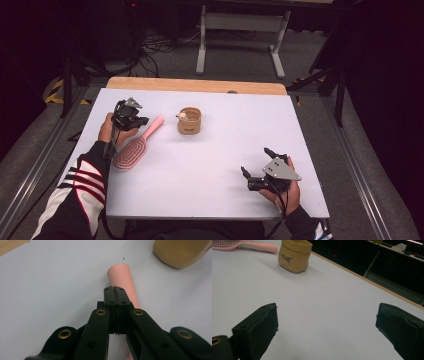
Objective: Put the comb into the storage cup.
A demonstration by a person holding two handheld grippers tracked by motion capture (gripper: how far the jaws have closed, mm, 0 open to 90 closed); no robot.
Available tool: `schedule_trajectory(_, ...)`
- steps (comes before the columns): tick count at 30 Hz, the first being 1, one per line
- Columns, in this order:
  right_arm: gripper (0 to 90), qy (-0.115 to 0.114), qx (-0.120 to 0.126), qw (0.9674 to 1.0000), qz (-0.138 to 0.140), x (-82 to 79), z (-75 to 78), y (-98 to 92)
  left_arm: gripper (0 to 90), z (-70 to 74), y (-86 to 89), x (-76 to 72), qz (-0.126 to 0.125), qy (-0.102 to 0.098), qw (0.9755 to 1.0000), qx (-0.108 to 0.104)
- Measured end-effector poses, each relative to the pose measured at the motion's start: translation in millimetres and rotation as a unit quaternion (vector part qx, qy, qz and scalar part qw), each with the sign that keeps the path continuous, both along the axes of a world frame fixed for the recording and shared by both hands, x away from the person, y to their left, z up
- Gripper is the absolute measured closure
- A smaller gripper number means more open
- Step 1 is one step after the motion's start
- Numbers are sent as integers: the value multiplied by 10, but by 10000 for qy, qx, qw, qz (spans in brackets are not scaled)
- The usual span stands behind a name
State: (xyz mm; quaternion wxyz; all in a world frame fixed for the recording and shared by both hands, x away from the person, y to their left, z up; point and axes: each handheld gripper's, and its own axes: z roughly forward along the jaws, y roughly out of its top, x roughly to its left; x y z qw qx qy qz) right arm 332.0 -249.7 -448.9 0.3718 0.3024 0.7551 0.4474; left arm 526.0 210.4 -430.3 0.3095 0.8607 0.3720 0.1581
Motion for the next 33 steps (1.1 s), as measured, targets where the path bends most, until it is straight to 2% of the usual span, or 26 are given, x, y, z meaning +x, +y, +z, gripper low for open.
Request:
schedule_trajectory(6,52,46,-49,10000,10,11,-15,6,900,-75,-135,168,-23,283,9992,293)
schedule_trajectory(7,52,52,-56,10000,15,11,-16,4,900,-75,-135,168,-23,283,9992,293)
schedule_trajectory(10,54,39,-54,10000,-1,9,-15,0,900,-118,-191,213,-16,341,9982,495)
schedule_trajectory(13,56,30,-21,10000,-12,11,-12,-14,900,-122,-193,246,-10,409,9979,497)
schedule_trajectory(17,56,38,-31,10000,-2,14,-12,-13,900,-96,-248,271,-87,471,9965,685)
schedule_trajectory(22,57,15,-53,10000,-13,11,-1,-9,900,-52,-420,256,-346,510,9933,978)
schedule_trajectory(23,58,7,-57,10000,-12,10,2,-9,900,-39,-468,248,-450,515,9920,1063)
schedule_trajectory(27,60,-4,-86,10000,-4,2,8,-9,900,-24,-602,194,-704,568,9898,1096)
schedule_trajectory(32,62,25,-61,10000,-34,7,10,-25,900,-19,-694,117,-885,619,9883,1078)
schedule_trajectory(33,63,29,-54,10000,-34,8,10,-27,900,-17,-717,98,-959,614,9874,1102)
